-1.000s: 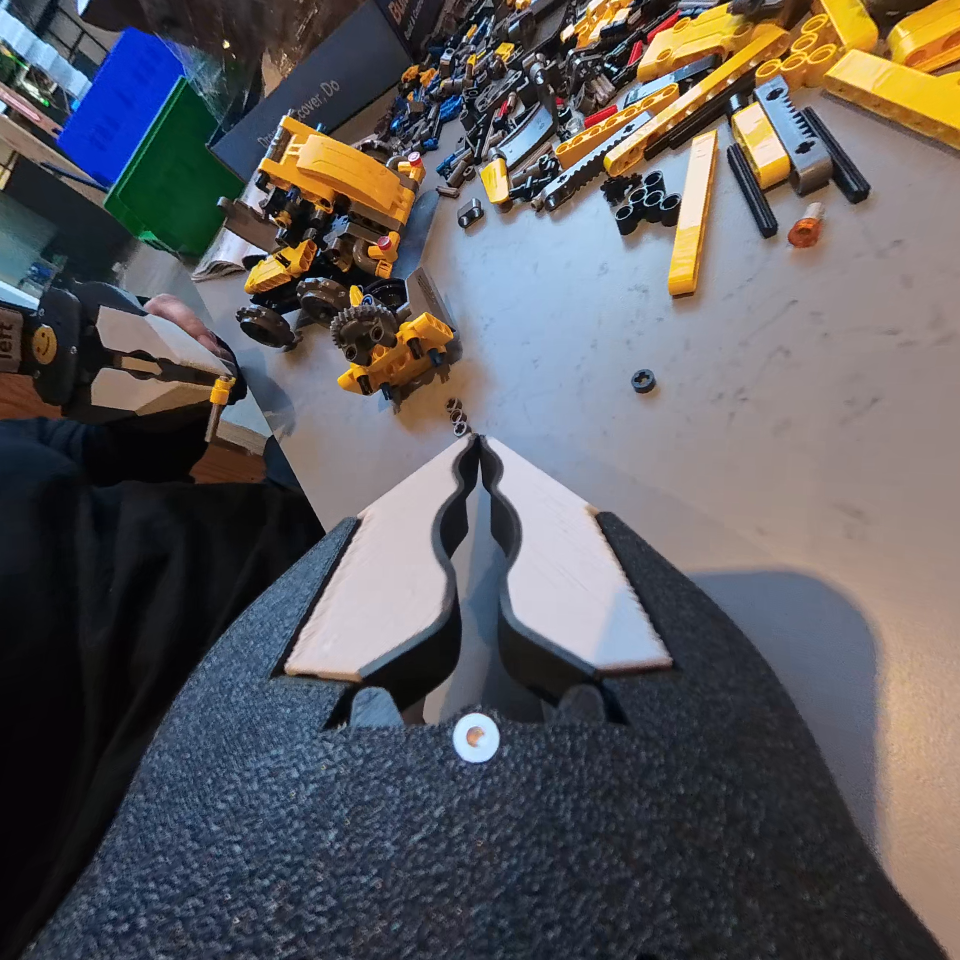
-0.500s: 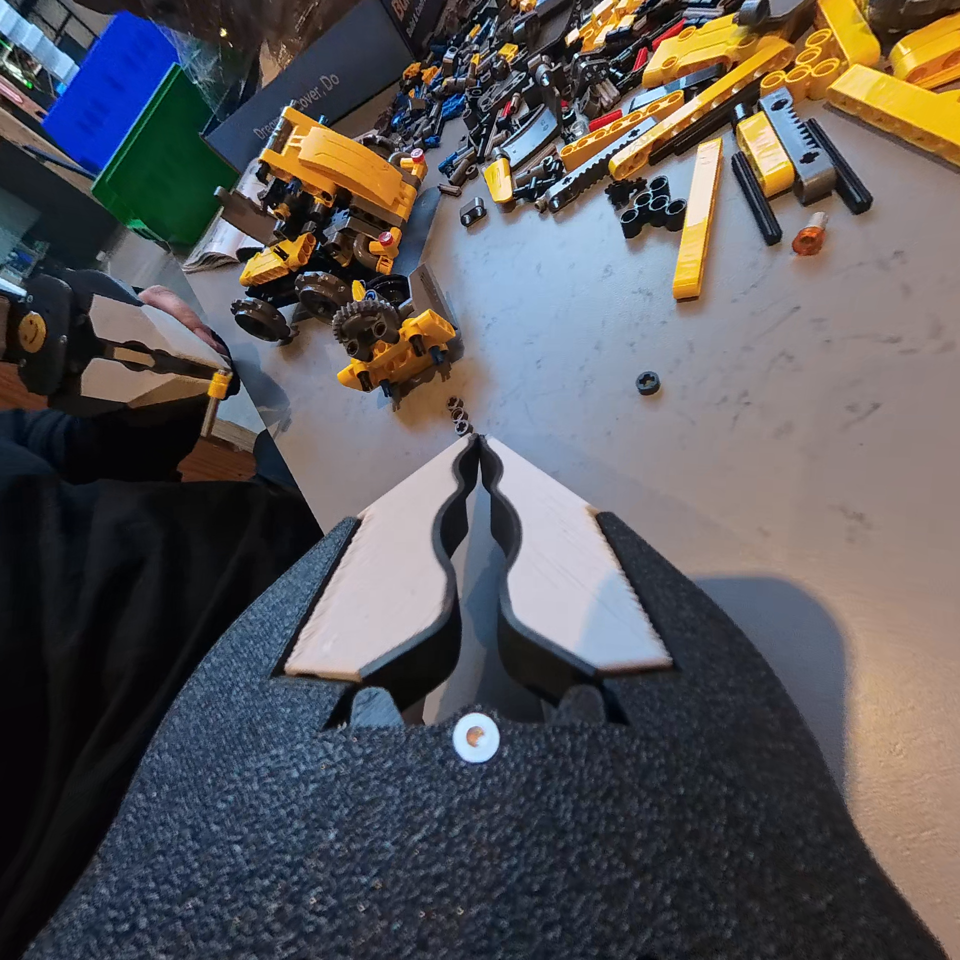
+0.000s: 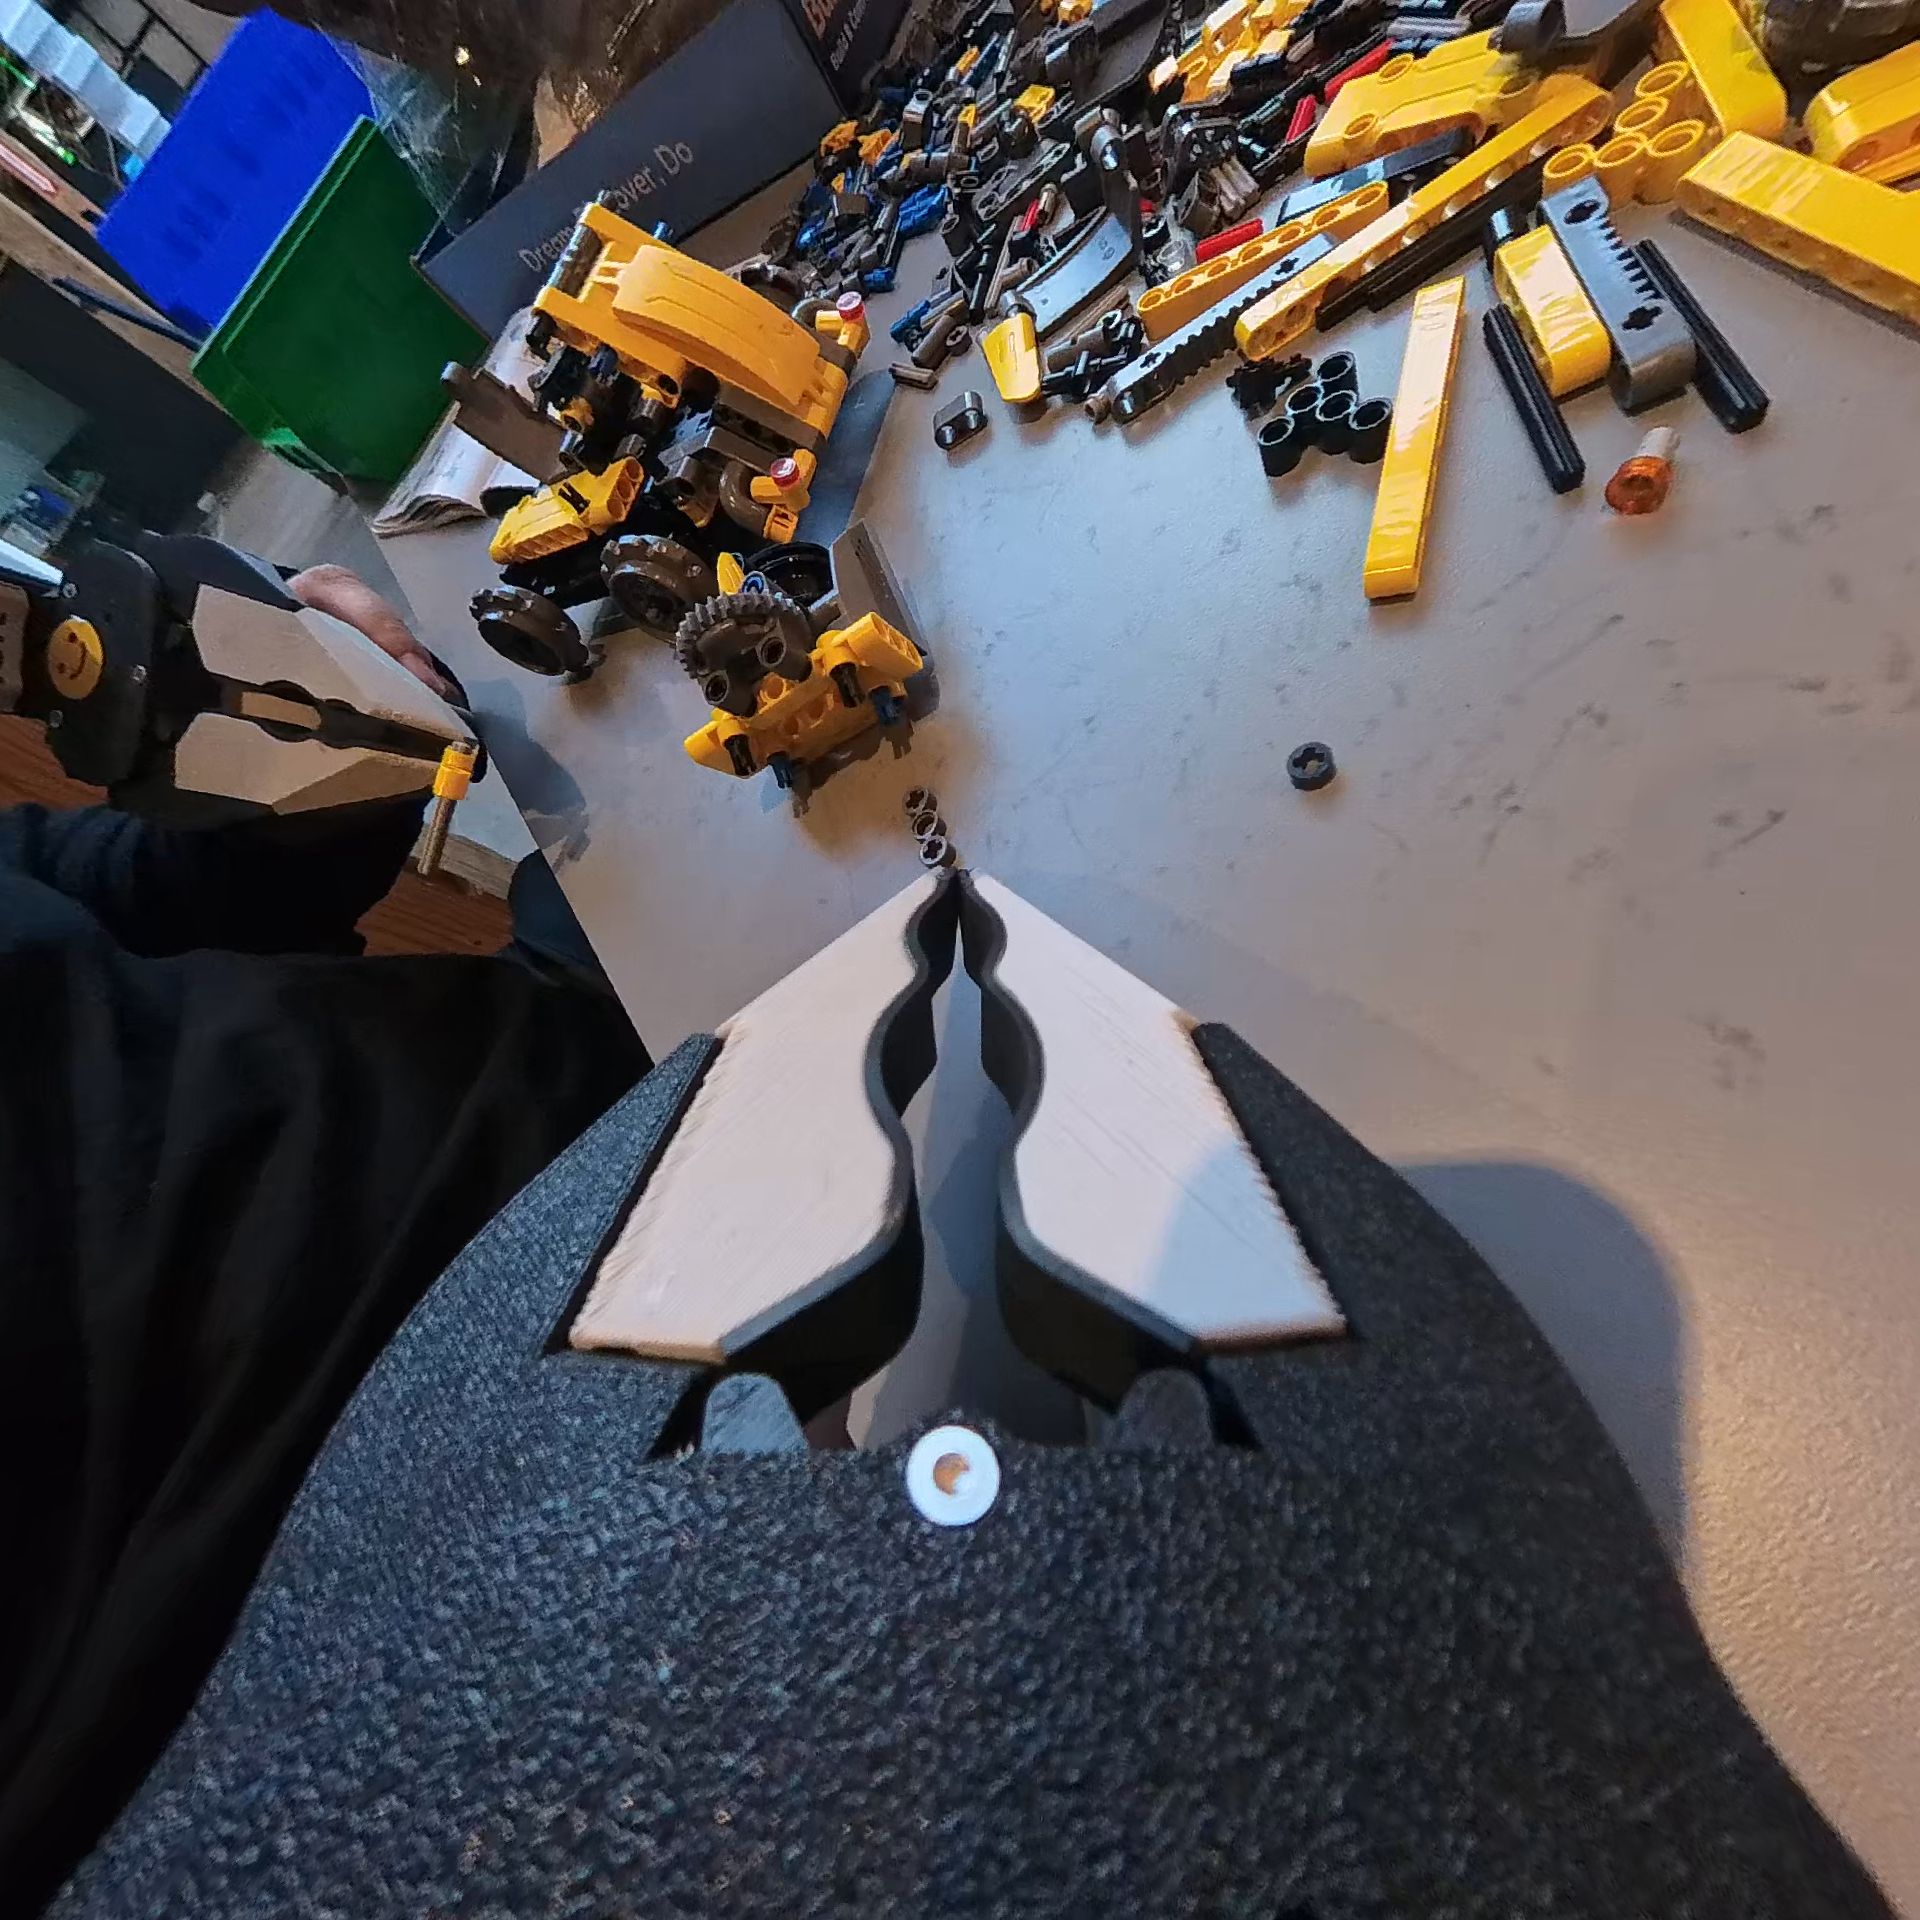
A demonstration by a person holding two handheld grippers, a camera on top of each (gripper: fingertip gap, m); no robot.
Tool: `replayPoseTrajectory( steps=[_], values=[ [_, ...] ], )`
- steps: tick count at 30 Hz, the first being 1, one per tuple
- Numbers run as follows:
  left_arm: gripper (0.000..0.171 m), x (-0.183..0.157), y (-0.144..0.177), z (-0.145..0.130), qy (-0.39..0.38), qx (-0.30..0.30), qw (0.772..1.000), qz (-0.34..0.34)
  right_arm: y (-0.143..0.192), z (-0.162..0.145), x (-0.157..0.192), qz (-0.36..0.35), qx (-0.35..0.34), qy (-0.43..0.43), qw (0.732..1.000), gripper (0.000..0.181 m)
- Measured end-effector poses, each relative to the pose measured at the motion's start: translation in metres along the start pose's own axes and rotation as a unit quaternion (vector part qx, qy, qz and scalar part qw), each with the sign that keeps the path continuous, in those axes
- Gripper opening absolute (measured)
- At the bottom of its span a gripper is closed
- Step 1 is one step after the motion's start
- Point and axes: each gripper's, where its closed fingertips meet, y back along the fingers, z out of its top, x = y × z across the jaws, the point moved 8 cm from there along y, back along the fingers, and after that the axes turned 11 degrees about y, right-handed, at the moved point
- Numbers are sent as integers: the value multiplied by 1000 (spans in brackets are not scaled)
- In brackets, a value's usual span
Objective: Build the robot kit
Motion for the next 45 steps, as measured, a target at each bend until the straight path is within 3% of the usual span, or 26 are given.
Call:
replayPoseTrajectory(
  steps=[23,30,45],
  values=[
    [1,0,-2,0,-1,6,1000,7,3,1,4,21,-21,11,1000,0],
    [1,7,0,1,44,-1,999,8,3,0,16,26,-26,78,996,23],
    [1,10,1,1,69,-8,998,4,0,-2,18,44,-10,77,996,24]
  ],
)
